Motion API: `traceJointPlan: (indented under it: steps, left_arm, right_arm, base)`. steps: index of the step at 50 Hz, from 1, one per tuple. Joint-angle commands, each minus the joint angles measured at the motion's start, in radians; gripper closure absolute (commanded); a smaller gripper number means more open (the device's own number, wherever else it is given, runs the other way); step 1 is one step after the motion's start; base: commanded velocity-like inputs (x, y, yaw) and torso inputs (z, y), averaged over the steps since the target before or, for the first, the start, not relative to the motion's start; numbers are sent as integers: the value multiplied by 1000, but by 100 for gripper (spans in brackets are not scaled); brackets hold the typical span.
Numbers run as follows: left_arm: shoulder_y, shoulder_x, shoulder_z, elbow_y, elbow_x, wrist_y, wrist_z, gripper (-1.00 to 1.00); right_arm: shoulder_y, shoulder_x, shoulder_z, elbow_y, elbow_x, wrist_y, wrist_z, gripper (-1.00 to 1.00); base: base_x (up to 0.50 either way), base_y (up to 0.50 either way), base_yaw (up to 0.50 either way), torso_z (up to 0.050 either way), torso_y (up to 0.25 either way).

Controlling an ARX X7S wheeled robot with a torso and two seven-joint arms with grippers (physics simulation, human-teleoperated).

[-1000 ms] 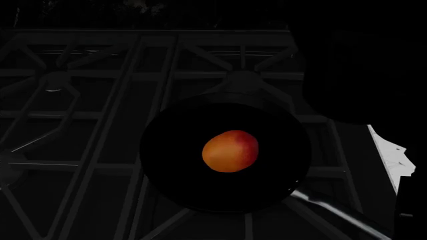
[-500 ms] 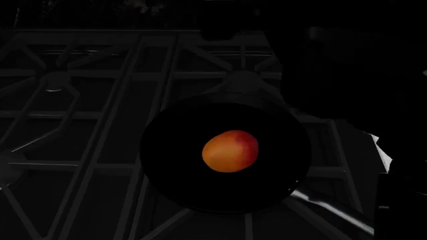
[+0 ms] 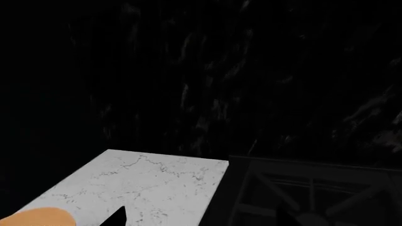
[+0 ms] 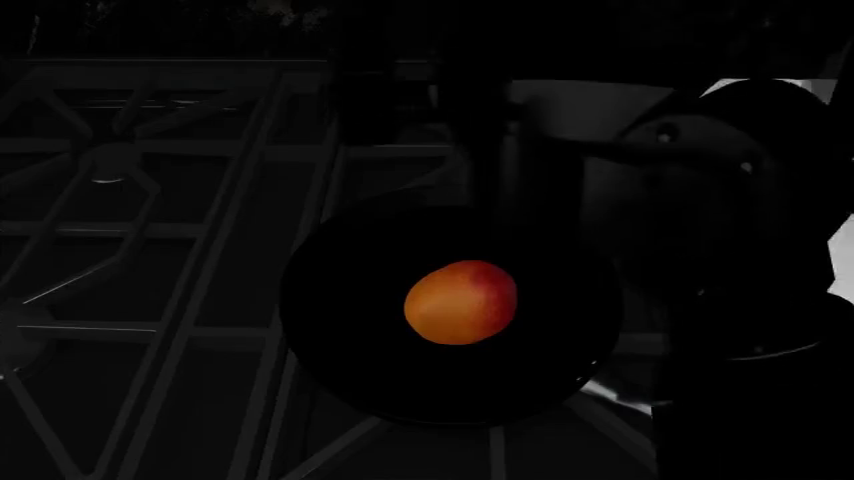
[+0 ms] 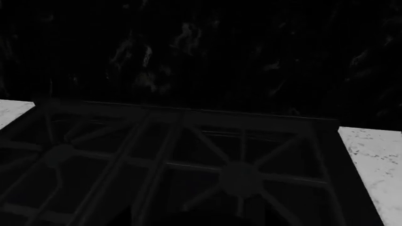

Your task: Pick the mango from the pan and place it in the bowl.

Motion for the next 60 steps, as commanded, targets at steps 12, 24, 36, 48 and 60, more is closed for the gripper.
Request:
traceJointPlan:
  steps: [12,24,36,48,60]
  left_arm:
    - [24,21,-55,-32,-26,36,-32,-100]
    - [-16,10,-48,-79,-34,30,-42,-100]
    - [44,28,-86,-77,-75,84,-93,-100]
    - [48,33,-86,-92,-88,90,-115,-100]
    - [50,35,-92,-118,-107,101,-147,-100]
  right_arm:
    - [-61,-58,-65,92,-32,4,-28,-100]
    - [-86,-50,-101,97,-34,6,-25,-100]
    - [-105,-33,-126,100,-40,-8,-45,-100]
    - [-117,-21,-135,129,-29,-2,-64,-100]
    - [-140,-8,-142,113,-8,18,-60,-100]
  base:
    - [0,0,0,0,0]
    - [0,0,0,0,0]
    - [0,0,0,0,0]
    - [0,0,0,0,0]
    - [0,0,0,0,0]
